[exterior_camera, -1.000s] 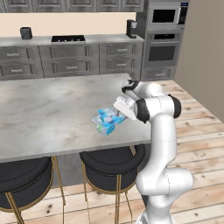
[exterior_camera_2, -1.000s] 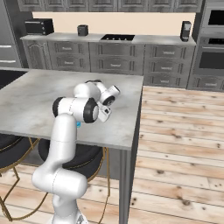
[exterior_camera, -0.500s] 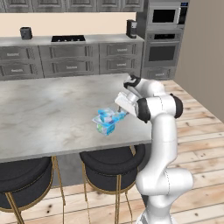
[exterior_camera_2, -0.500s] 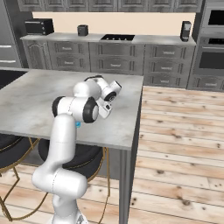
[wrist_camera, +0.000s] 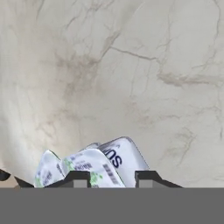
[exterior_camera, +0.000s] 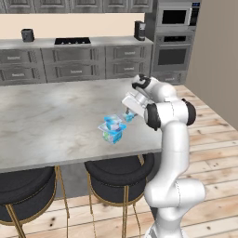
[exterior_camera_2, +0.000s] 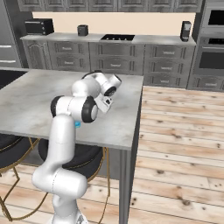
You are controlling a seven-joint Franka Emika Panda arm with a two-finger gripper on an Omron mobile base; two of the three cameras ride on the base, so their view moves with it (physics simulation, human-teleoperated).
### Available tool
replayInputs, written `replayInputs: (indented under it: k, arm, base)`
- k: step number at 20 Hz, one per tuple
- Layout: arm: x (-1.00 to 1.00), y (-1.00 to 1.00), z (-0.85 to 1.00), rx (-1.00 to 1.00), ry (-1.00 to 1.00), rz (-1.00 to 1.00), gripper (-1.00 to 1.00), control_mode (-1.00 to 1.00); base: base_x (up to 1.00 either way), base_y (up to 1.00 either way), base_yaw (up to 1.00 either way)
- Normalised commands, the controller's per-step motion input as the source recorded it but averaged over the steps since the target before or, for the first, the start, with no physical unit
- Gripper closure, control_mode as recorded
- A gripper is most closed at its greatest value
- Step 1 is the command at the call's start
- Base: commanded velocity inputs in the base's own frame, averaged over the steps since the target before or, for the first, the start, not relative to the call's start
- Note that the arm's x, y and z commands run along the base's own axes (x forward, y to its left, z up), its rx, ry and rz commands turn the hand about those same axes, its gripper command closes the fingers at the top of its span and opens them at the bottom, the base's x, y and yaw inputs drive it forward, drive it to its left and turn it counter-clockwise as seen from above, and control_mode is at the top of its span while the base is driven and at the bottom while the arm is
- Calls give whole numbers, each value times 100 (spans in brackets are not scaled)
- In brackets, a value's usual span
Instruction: Stack the yogurt containers by placing the smaller containers on top of the larger containers.
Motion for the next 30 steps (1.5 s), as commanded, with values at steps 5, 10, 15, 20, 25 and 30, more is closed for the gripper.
replayInputs:
  k: [5,10,15,20,25,30]
  arm:
    - [2,-1,29,-5,-18,-5,100,-100]
    - [-2,0,32,0,-16,-7,100,-100]
    - [-11,0,30,0,-15,-5,100,-100]
    - [-23,1,23,0,-12,-3,100,-100]
    - [-25,0,25,0,-4,-2,100,-100]
    - [-30,0,21,0,1,-4,100,-100]
  base:
    - [0,0,0]
    - [0,0,0]
    - [0,0,0]
    - [0,0,0]
    - [0,0,0]
    - [0,0,0]
